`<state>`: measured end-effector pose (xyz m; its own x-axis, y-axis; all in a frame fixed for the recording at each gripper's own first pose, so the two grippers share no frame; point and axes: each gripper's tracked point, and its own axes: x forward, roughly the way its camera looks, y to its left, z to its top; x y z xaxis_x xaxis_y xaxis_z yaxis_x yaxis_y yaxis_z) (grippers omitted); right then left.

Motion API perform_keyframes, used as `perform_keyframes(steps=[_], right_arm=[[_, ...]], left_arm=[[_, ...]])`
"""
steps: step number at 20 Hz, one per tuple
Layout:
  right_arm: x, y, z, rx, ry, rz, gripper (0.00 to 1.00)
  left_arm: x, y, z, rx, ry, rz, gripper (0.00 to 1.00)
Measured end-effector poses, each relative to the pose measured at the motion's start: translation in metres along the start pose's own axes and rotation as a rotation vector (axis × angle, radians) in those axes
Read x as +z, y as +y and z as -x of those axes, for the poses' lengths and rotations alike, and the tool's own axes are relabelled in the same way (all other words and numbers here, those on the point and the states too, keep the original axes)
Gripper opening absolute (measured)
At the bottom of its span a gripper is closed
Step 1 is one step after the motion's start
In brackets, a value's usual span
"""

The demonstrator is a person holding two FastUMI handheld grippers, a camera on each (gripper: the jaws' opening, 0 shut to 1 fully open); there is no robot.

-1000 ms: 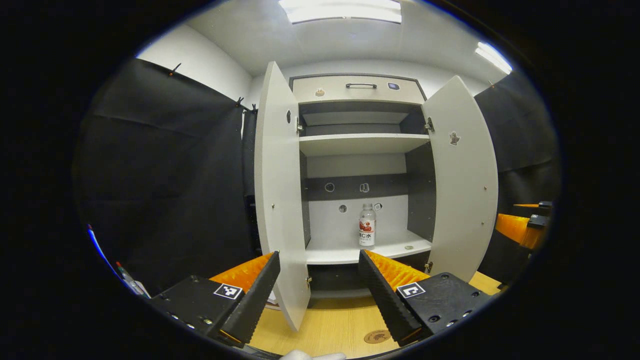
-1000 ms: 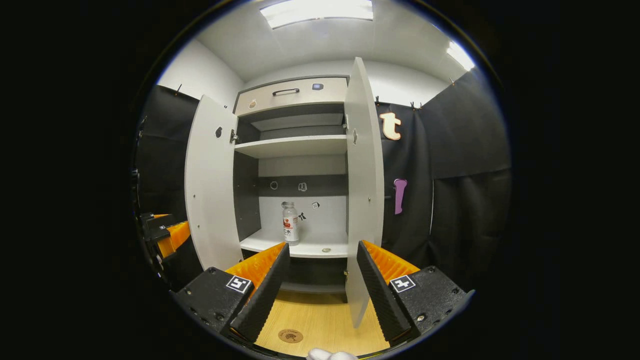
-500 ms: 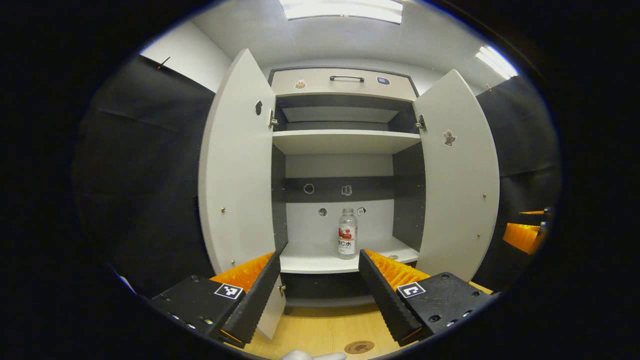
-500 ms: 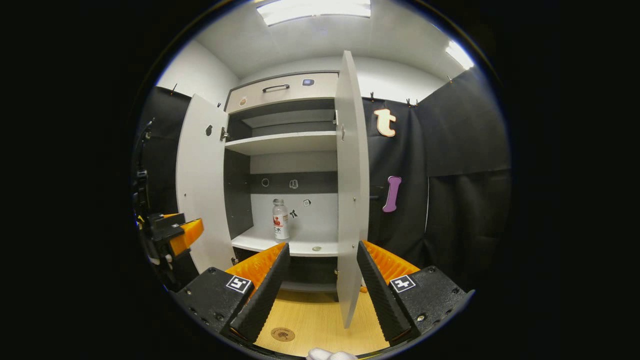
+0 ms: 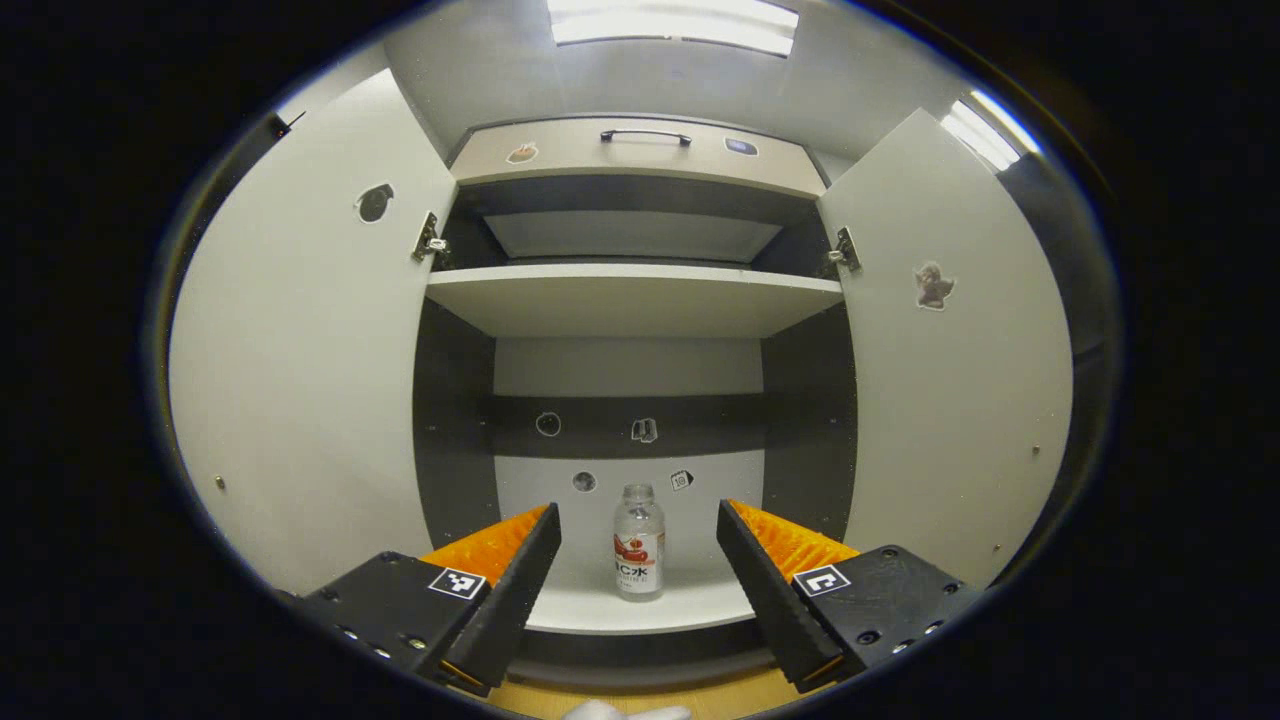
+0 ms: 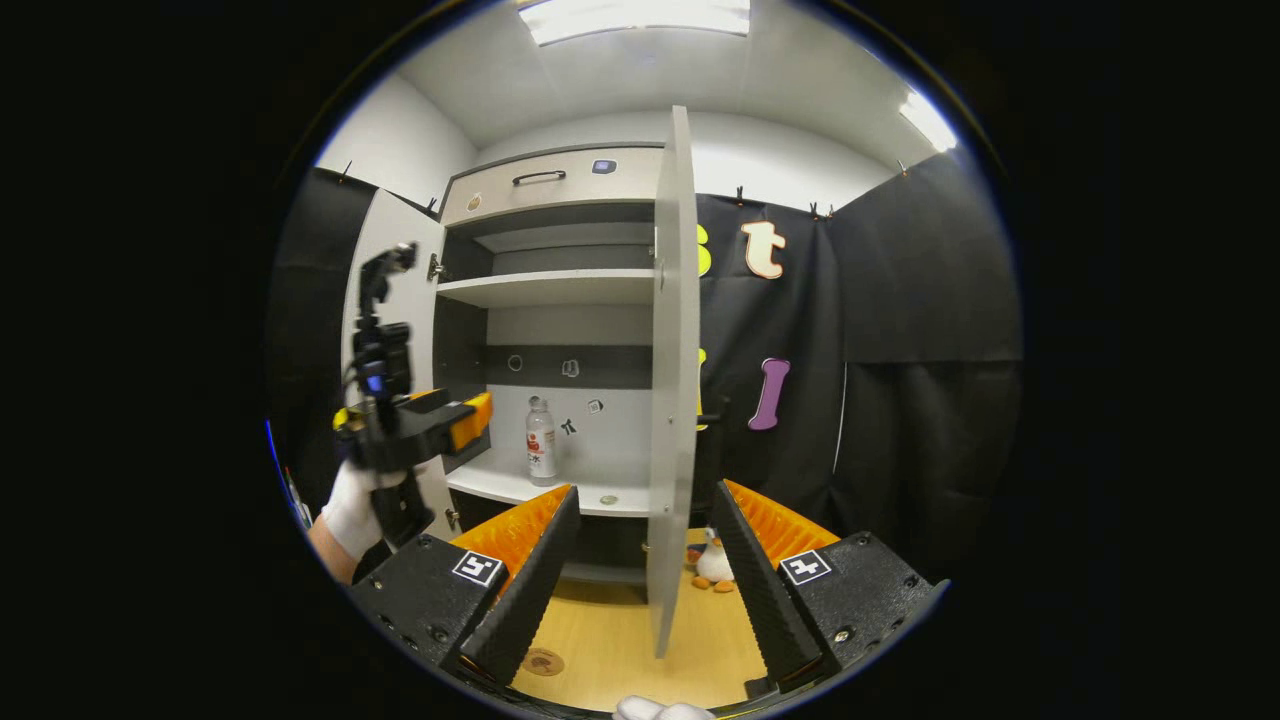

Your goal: Grasp the bottle in the cabinet with the left hand and place it on the coaster, then close the right door with the right hand and the left door with the left hand.

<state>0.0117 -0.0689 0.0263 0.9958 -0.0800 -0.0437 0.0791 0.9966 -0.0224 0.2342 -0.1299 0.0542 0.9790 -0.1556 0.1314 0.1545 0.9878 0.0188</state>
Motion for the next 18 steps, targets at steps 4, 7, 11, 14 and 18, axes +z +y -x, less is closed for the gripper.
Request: perform_keyframes(steps=[4,7,11,14,18], right_arm=[[0.0,-0.014,-0.002,-0.025,0.016,0.021,0.83],[-0.006,-0.022,-0.01,-0.043,0.038,0.028,0.83],[-0.027,-0.027,-0.013,-0.041,0.105,0.023,0.83],[-0.033,-0.036,-0.013,-0.057,0.124,0.024,0.83],[-0.031,-0.047,-0.014,-0.079,0.117,0.02,0.83]], left_arm=[[-0.022,-0.001,-0.062,0.015,0.031,0.032,0.96],[-0.046,0.008,-0.103,0.045,0.051,0.034,0.96],[-0.081,0.013,-0.147,0.039,0.083,0.049,0.96],[-0.102,0.016,-0.171,0.052,0.099,0.049,0.96],[-0.131,0.016,-0.189,0.059,0.15,0.035,0.96]])
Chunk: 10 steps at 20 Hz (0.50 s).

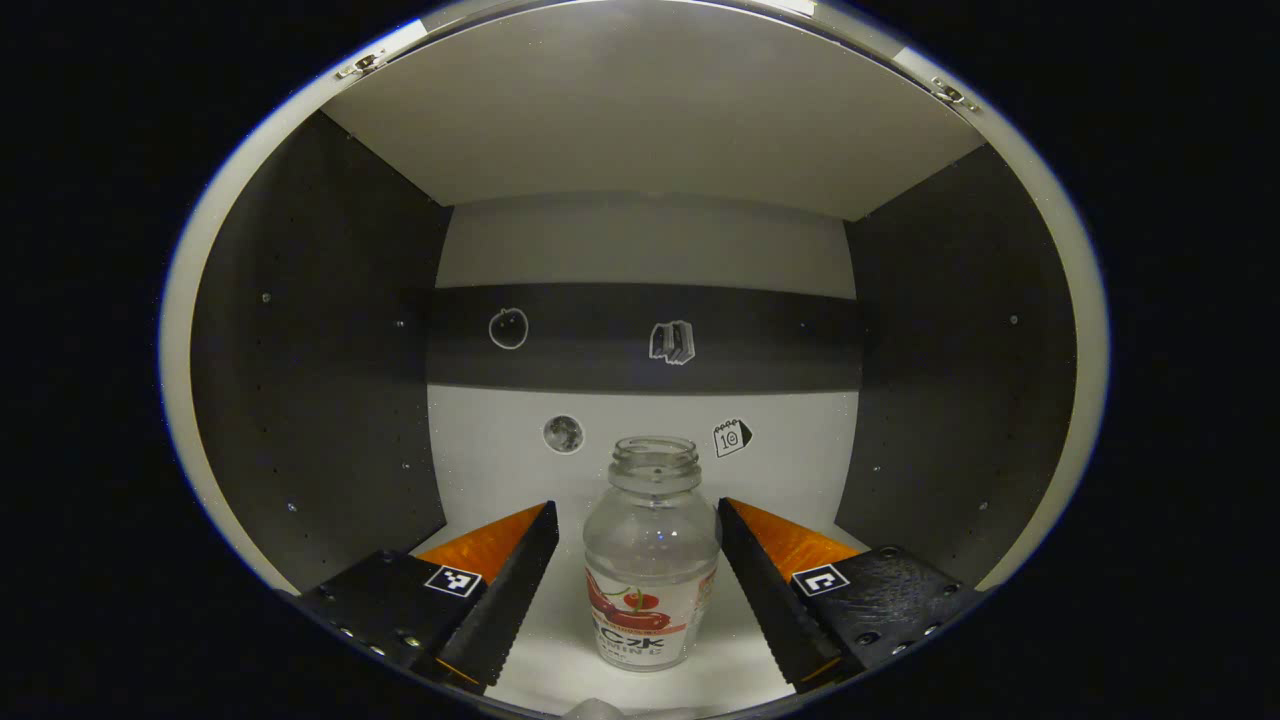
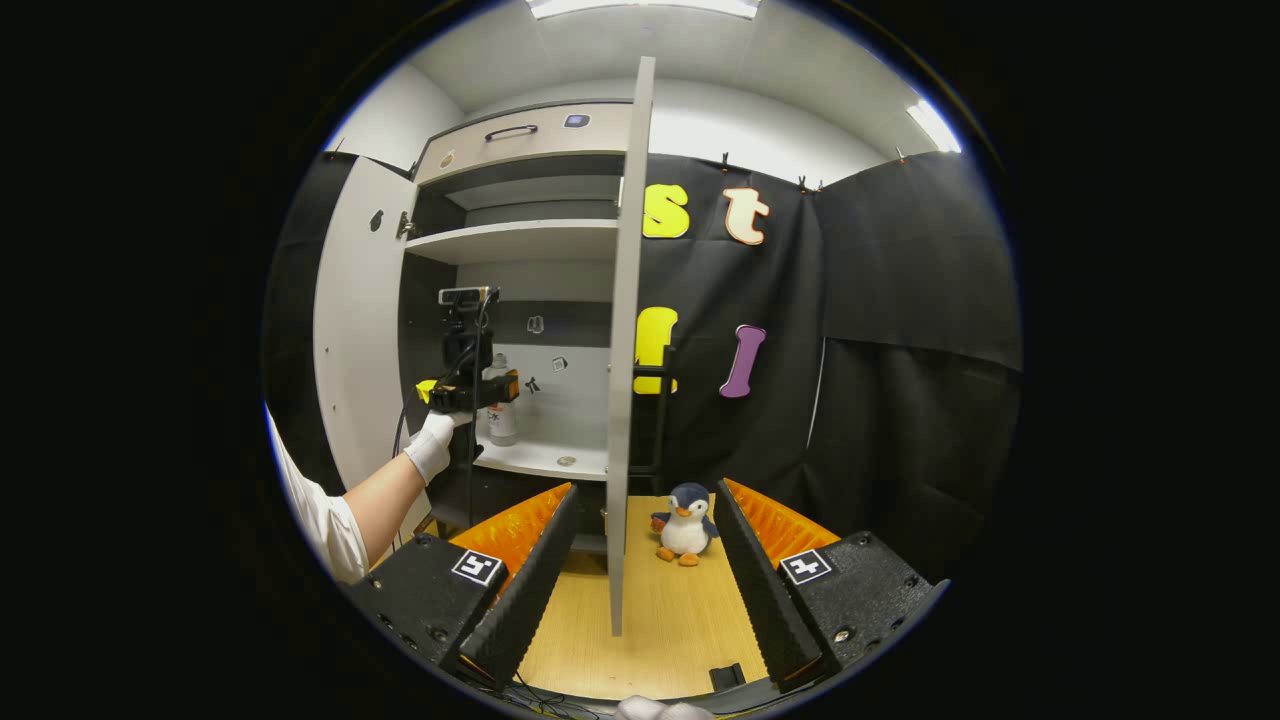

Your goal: Grasp the bottle in the cabinet with the left hand and place it on the coaster, then close the right door with the right hand and the left door with the left hand.

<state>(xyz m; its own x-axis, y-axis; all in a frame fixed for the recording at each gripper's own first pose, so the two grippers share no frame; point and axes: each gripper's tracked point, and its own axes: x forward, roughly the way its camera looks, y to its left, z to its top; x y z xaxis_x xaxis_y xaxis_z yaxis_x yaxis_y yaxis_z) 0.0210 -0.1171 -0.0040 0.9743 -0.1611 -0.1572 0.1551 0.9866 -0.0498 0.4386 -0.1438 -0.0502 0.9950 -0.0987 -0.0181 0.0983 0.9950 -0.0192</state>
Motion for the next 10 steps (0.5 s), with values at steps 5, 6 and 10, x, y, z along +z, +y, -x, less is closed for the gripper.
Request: perform_keyframes(steps=[5,6,10], right_arm=[[0.002,-0.007,0.002,-0.023,-0.008,-0.014,0.83],[0.003,-0.005,0.004,-0.021,-0.011,-0.017,0.83],[0.007,0.007,0.007,-0.003,-0.027,-0.016,0.83]], left_arm=[[0.005,0.006,0.002,0.038,-0.017,-0.024,0.77],[0.011,0.005,0.007,0.027,-0.032,-0.014,0.78],[0.036,0.008,0.04,0.007,-0.062,-0.019,0.75]])
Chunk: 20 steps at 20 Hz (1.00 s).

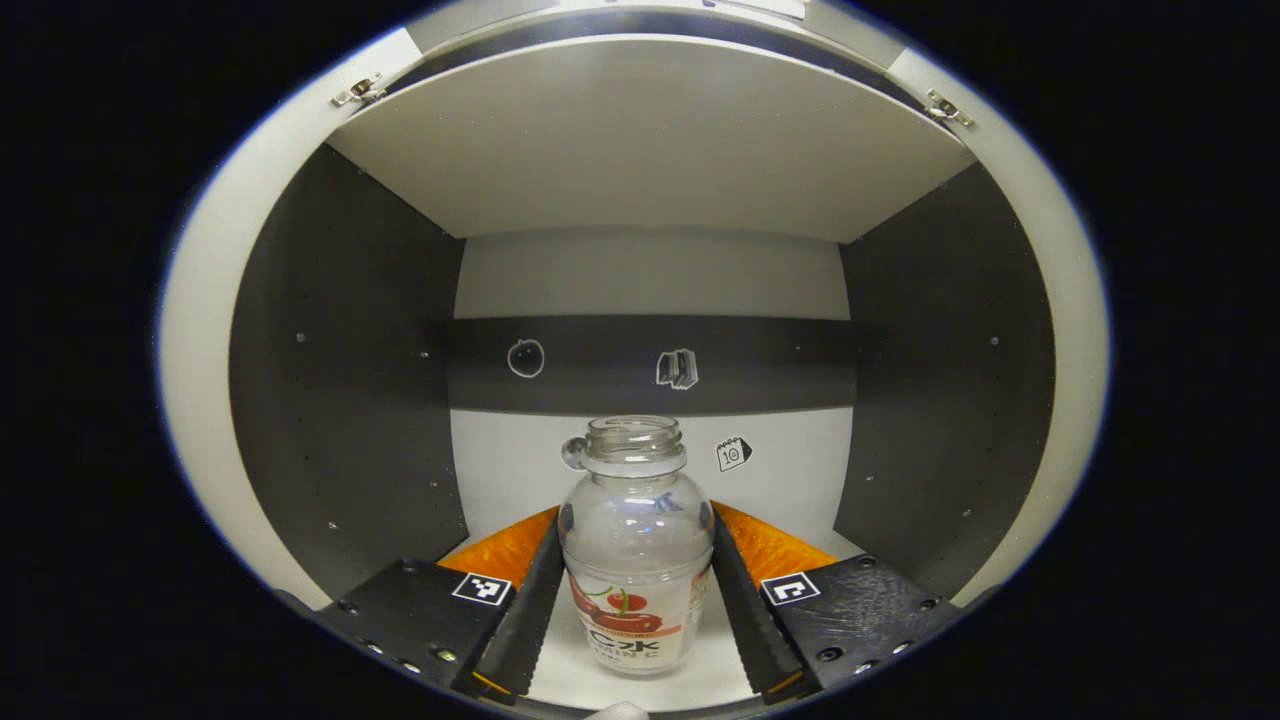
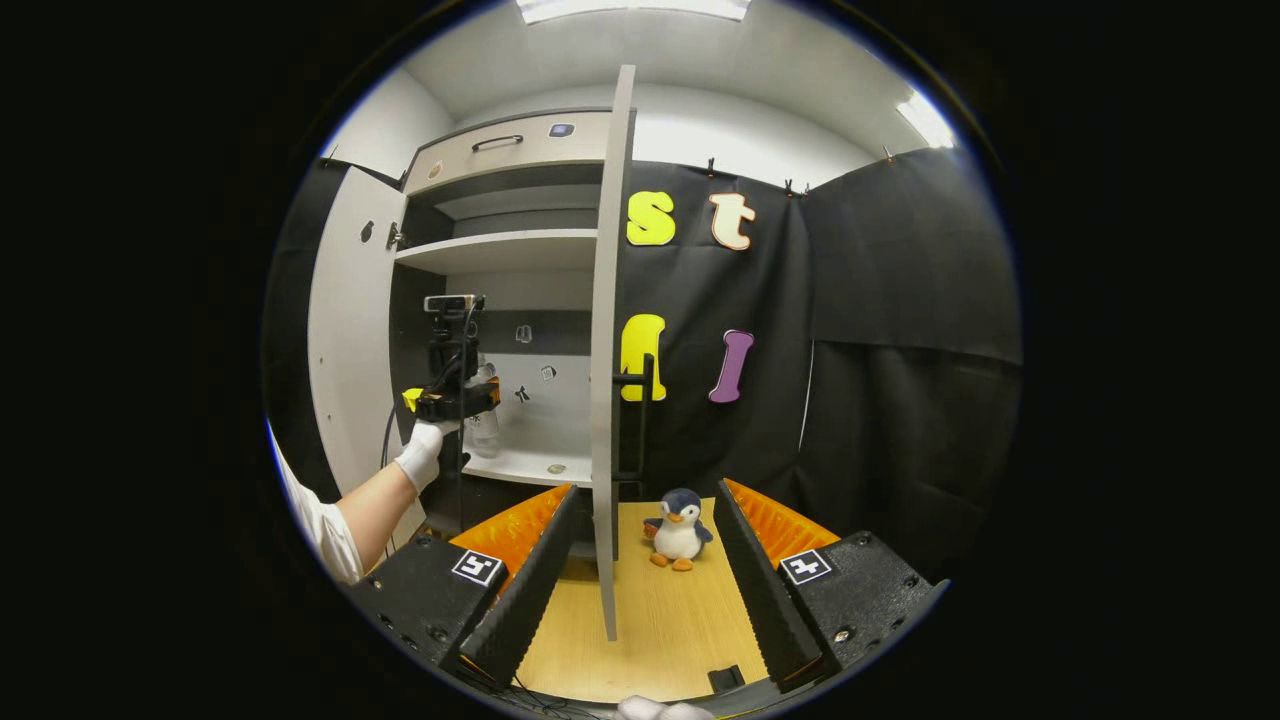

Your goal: Grasp the bottle in the cabinet with the left hand and place it on the coaster, then close the right door with the right hand and the left door with the left hand.

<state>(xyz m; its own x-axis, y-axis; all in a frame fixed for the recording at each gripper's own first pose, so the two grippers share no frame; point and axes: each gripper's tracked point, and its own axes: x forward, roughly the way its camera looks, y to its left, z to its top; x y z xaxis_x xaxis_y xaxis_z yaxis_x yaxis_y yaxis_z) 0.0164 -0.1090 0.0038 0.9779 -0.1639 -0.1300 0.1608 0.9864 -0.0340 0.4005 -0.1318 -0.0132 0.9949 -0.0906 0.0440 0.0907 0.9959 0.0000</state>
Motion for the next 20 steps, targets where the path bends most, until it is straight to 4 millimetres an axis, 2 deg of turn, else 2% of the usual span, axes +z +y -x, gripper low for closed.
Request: perform_keyframes(steps=[1,4,6,9,10,11,15,20], right_arm=[[0.001,0.005,0.002,0.008,-0.005,0.004,0.83],[0.001,0.017,0.008,0.032,-0.02,0.022,0.83],[0.002,0.026,0.014,0.048,-0.03,0.027,0.83],[-0.003,0.038,0.023,0.075,-0.028,0.03,0.83],[-0.006,0.043,0.026,0.085,-0.024,0.026,0.83],[-0.009,0.047,0.028,0.095,-0.019,0.022,0.83],[-0.02,0.056,0.035,0.118,-0.011,0.028,0.83],[-0.04,0.057,0.036,0.116,0.024,0.031,0.83]], left_arm=[[0.006,0.0,0.012,-0.014,-0.003,0.002,0.72],[0.02,0.004,0.057,-0.031,-0.02,0.005,0.79],[0.023,0.008,0.085,-0.035,-0.03,0.003,0.75],[0.023,0.007,0.131,-0.05,-0.038,-0.004,0.75],[0.021,0.007,0.143,-0.057,-0.044,-0.006,0.79],[0.018,0.005,0.155,-0.064,-0.045,-0.006,0.75],[-0.008,-0.002,0.202,-0.098,-0.042,0.02,0.75],[-0.059,-0.015,0.246,-0.153,-0.027,0.004,0.76]])
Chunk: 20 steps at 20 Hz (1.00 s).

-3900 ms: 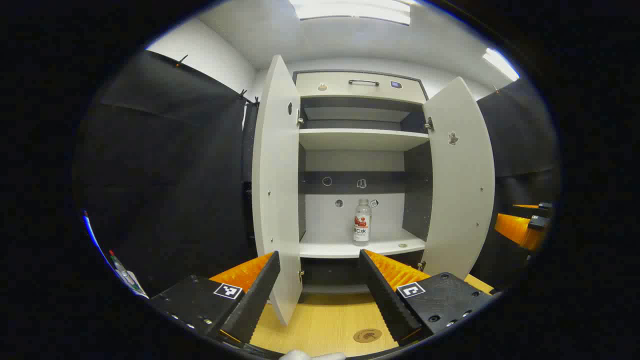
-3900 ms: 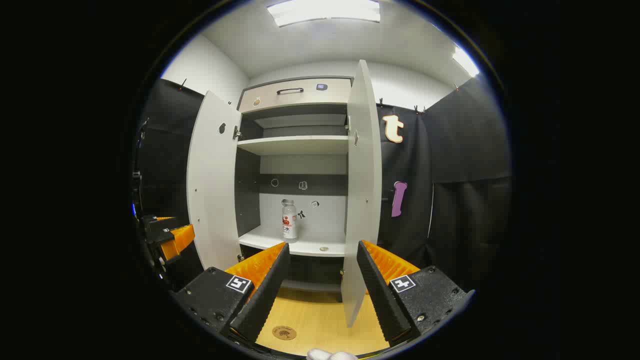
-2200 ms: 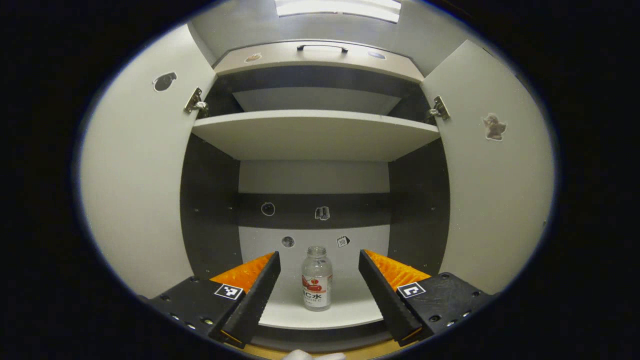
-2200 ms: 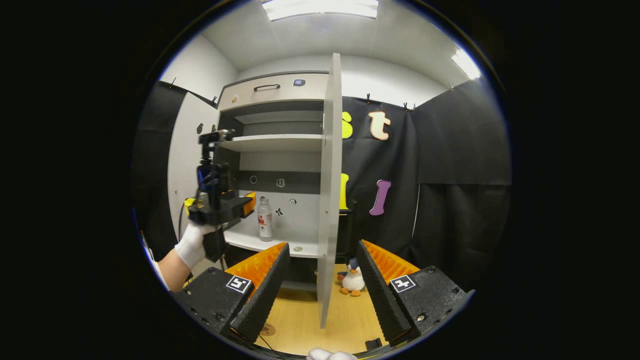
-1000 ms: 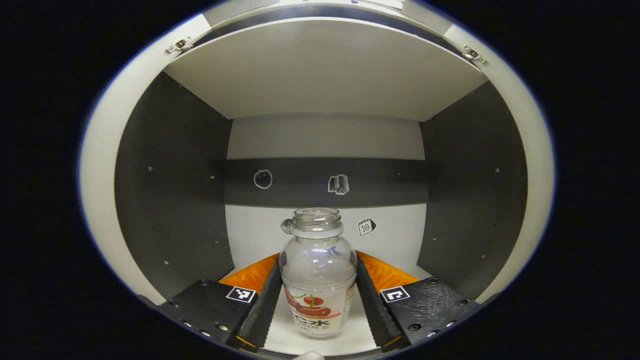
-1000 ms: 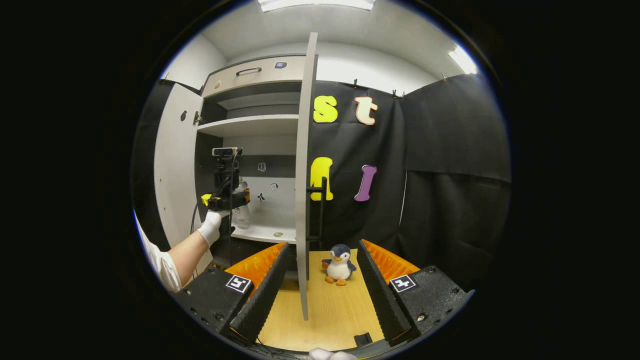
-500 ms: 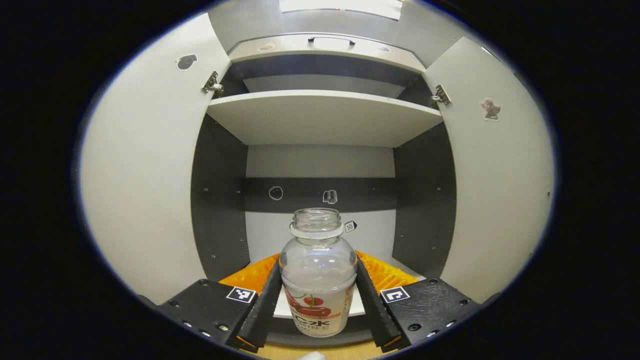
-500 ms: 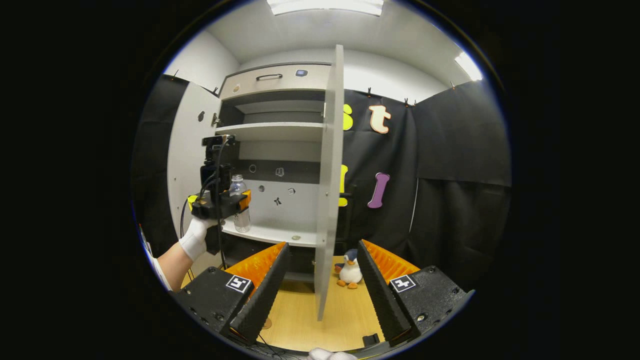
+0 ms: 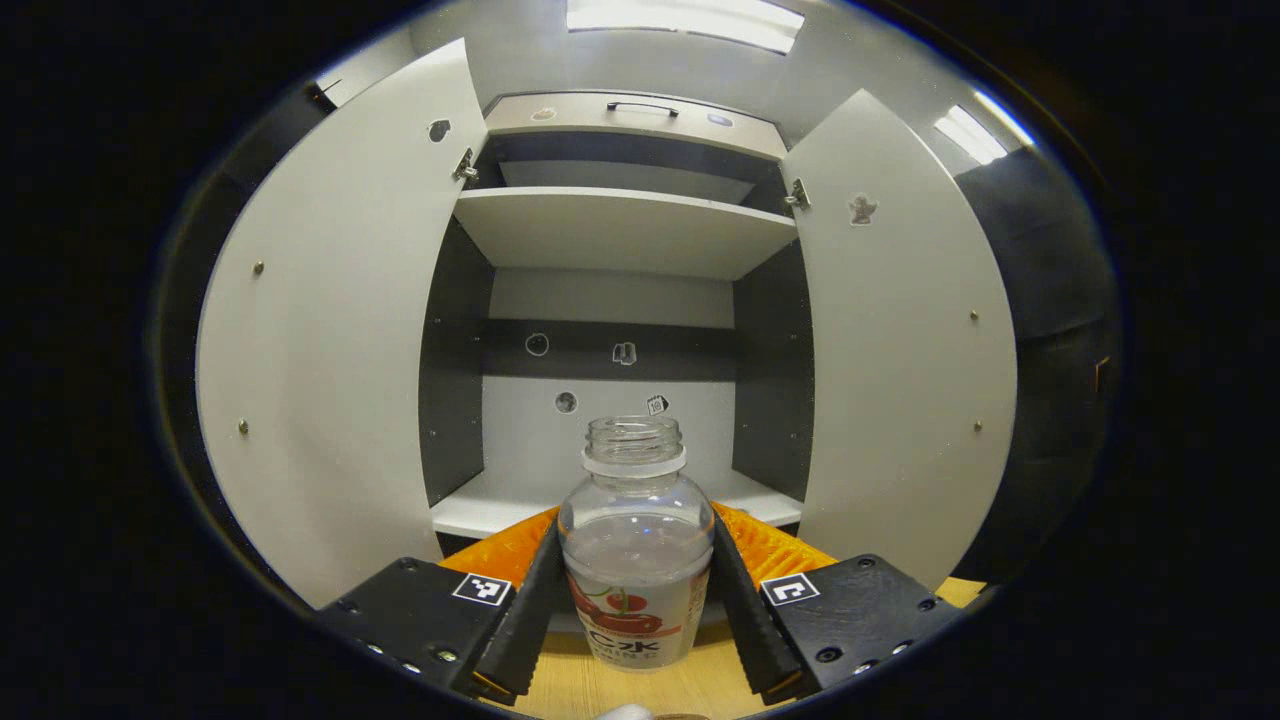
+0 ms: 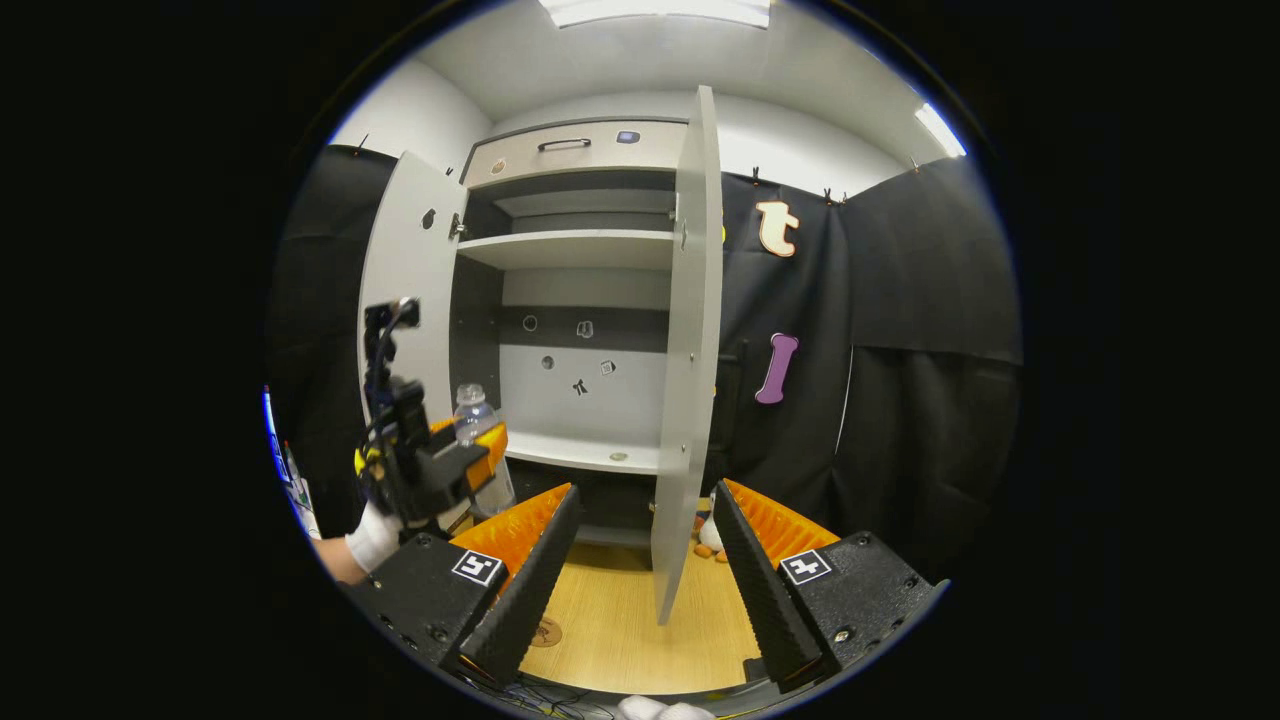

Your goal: Grasp the bottle in the cabinet with the left hand and place it on the coaster, then close the right door with the right hand and the left door with the left hand.

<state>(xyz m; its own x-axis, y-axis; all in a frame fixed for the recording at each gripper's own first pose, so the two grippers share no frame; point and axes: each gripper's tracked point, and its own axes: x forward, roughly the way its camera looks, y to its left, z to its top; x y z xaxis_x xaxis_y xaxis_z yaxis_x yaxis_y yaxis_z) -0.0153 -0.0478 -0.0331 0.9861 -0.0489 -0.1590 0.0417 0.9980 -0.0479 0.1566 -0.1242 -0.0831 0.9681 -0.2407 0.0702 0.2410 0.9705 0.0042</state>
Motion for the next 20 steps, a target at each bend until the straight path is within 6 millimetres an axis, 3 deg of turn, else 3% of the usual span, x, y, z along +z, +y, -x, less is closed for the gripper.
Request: perform_keyframes(steps=[10,14,20], right_arm=[[-0.037,-0.011,-0.003,-0.045,0.106,0.016,0.83],[-0.053,-0.016,-0.004,-0.067,0.146,-0.004,0.83],[-0.063,-0.009,-0.01,-0.056,0.193,0.015,0.83]], left_arm=[[-0.138,-0.049,0.051,-0.155,0.065,-0.033,0.75],[-0.192,-0.054,0.064,-0.168,0.126,-0.03,0.76],[-0.233,-0.057,0.063,-0.17,0.132,0.037,0.76]])
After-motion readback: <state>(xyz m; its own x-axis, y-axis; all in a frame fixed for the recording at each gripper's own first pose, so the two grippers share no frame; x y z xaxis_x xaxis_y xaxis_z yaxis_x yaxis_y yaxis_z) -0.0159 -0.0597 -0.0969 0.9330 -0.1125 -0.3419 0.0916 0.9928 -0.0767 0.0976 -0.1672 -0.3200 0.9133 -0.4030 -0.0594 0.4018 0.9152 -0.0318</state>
